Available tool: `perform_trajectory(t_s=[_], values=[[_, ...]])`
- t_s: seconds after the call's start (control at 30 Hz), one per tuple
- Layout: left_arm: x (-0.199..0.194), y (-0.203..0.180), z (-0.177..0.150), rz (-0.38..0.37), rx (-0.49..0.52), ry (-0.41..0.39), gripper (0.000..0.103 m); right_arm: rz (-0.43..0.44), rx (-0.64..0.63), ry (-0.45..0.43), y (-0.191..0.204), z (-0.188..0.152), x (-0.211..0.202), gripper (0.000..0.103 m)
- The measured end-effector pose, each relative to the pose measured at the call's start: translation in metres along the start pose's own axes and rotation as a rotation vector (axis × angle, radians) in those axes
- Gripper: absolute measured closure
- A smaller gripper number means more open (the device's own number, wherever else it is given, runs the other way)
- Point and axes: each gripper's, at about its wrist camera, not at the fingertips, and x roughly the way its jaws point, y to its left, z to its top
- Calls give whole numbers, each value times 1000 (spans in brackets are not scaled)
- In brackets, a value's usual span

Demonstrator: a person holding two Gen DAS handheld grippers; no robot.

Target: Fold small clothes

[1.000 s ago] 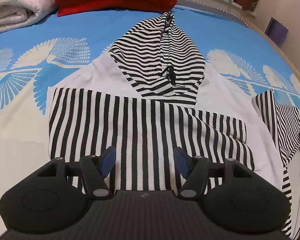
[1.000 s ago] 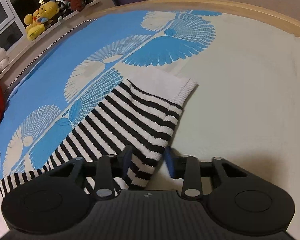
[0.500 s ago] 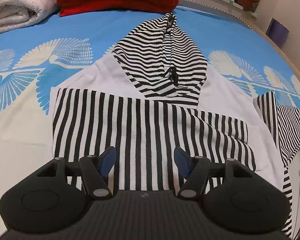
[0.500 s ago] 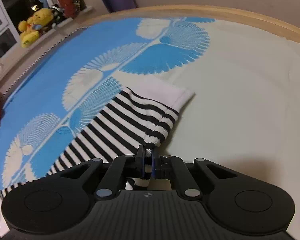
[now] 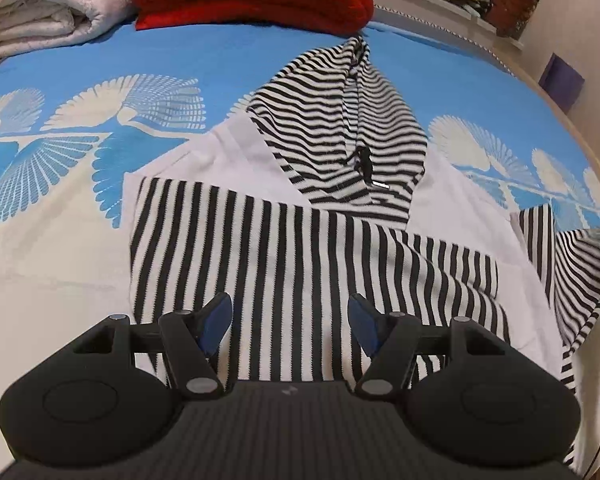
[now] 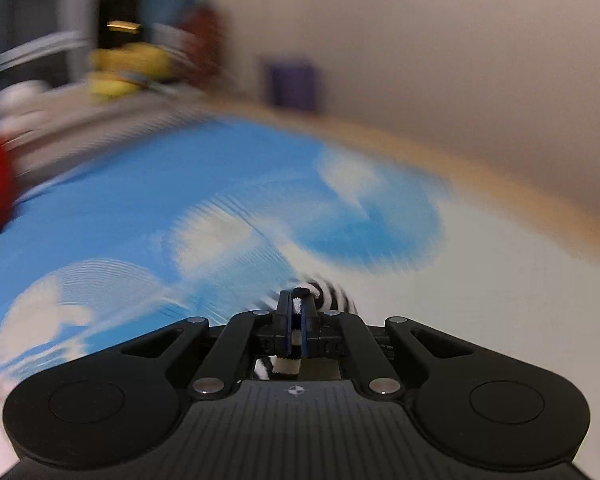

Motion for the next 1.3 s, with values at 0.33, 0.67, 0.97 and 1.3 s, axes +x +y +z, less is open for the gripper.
perform_trajectory(t_s=[0.33,0.67,0.97,1.3], values=[[-18,67,23,9,-224,-30,34,1008,-339,151,185,-40,-140,98],[-16,96,24,-20,-359,15,34,836,-445,443,205,-40,-171,72],[16,123,1,24,-529,160,45,651,-94,635,176,-71,-91,61],[32,112,-1,63,-524,169,79,554,-47,715,165,-84,-63,60]])
